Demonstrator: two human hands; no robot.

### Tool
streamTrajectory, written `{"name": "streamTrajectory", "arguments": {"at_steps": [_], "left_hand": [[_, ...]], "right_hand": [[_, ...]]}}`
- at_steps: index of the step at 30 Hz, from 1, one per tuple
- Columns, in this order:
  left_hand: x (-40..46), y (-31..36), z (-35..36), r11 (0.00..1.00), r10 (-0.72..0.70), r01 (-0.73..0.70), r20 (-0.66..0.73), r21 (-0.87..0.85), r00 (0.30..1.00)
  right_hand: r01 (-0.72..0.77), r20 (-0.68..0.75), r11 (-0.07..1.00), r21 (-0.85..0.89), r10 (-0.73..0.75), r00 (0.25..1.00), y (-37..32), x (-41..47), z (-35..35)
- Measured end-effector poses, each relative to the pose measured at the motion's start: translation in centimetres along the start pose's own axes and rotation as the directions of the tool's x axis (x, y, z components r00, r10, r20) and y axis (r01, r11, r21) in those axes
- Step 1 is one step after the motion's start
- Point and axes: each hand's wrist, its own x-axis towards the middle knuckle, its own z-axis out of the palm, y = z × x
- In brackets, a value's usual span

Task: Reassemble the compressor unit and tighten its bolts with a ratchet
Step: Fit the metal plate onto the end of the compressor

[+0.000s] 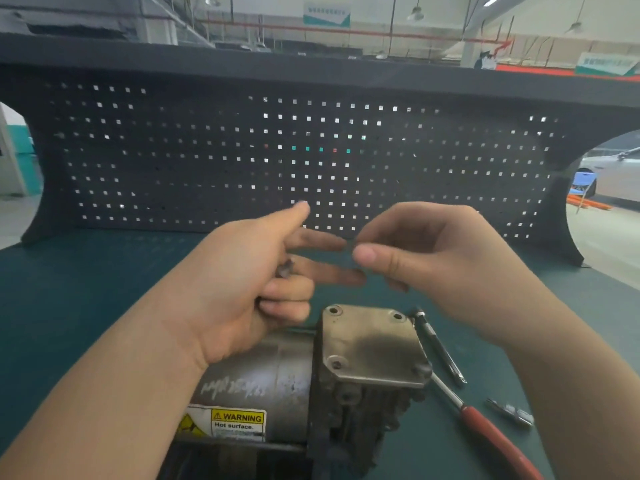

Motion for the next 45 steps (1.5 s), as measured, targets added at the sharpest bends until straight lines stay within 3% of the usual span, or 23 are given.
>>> {"name": "streamTrajectory", "arguments": {"at_steps": [1, 3, 4, 5, 9, 12, 21, 31, 37, 42, 45], "left_hand": [[0.1, -0.2, -0.2, 0.966, 0.103, -0.075, -0.101, 0.245, 0.990], [0.3, -1.0, -0.6, 0.713, 0.321, -0.130, -0.155, 0.689, 0.934], [0.4, -1.3, -0.7, 0.615, 0.347, -0.127, -0.123, 0.778, 0.930], [0.5, -1.5, -0.7, 0.585, 0.317, -0.119, -0.091, 0.803, 0.944], [0.9, -1.4, -0.9, 0.588, 0.073, -0.084, 0.050, 0.805, 0.996], [0.9, -1.3, -1.2, 0.584, 0.002, -0.088, 0.106, 0.807, 0.994], [1.2, -1.5, -1.3, 0.592, -0.004, -0.118, 0.149, 0.797, 0.989], [1.1, -1.6, -1.3, 0.592, -0.017, -0.148, 0.197, 0.792, 0.980], [1.3, -1.6, -1.1, 0.596, -0.005, -0.155, 0.196, 0.788, 0.981], [1.1, -1.5, -1.1, 0.605, -0.022, -0.137, 0.188, 0.784, 0.982], [1.0, -1.4, -1.0, 0.602, -0.024, -0.133, 0.184, 0.788, 0.983]], "right_hand": [[-0.068, -0.030, 0.996, 0.055, 0.070, 0.997, 0.4, -0.2, -0.5], [-0.209, -0.039, 0.970, 0.121, 0.215, 0.976, 1.4, -0.7, -1.2], [-0.251, -0.025, 0.963, 0.096, 0.255, 0.967, 1.9, -1.0, -1.5], [-0.275, -0.003, 0.960, 0.058, 0.275, 0.961, 2.3, -1.1, -1.6], [-0.264, 0.093, 0.963, -0.059, 0.269, 0.959, 2.5, -1.3, -2.5], [-0.242, 0.168, 0.962, -0.125, 0.261, 0.951, 2.4, -1.3, -2.9], [-0.161, 0.174, 0.975, -0.152, 0.187, 0.967, 2.1, -1.5, -2.7], [-0.157, 0.207, 0.958, -0.239, 0.208, 0.956, 2.1, -1.5, -3.2], [-0.175, 0.149, 0.934, -0.312, 0.230, 0.962, 2.5, -1.3, -2.6], [-0.285, 0.288, 0.955, -0.080, 0.296, 0.911, 2.7, -1.5, -3.6], [-0.304, 0.298, 0.952, -0.034, 0.300, 0.906, 2.9, -1.4, -3.6]]}}
